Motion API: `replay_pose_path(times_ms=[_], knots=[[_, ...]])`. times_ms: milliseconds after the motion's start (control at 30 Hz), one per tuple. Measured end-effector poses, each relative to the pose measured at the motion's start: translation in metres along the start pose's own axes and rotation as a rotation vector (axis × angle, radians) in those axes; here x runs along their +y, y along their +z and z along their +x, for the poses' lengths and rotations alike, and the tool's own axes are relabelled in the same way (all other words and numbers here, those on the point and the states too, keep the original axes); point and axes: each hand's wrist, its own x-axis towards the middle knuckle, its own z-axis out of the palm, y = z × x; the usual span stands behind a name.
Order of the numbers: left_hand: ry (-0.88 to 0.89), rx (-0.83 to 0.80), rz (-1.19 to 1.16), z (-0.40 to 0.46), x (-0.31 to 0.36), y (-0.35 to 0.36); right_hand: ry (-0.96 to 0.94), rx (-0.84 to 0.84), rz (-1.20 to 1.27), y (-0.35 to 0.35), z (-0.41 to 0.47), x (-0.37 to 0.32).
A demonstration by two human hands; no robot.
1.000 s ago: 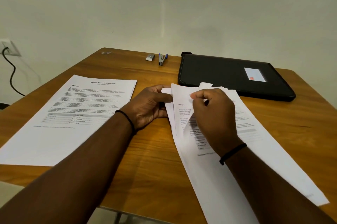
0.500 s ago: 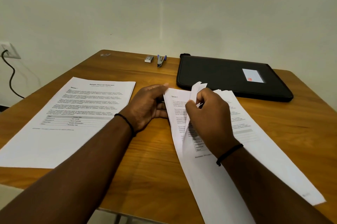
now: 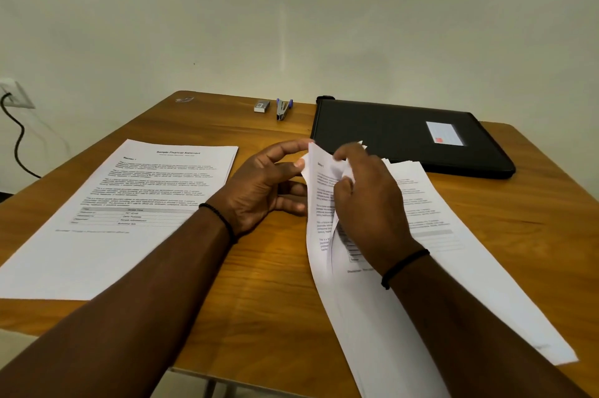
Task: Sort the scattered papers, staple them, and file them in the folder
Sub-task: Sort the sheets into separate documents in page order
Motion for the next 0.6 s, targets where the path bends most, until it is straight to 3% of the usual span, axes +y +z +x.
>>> replay_pose_path(times_ms=[200,333,600], knots=[[0.041,0.094,0.076,0.0017,-0.0028,0.0046,0.013,0.053,0.009,0.0047,-0.0004,0.0023],[0.082,0.075,0.158,0.0,-0.006,0.0064,0.001,0.087,0.002,0.0061,-0.0009,0.0],[-0.004,0.188,0.219,0.0037,-0.0062,0.0061,0.118,0.119,0.247,0.0095,-0.004,-0.0018]])
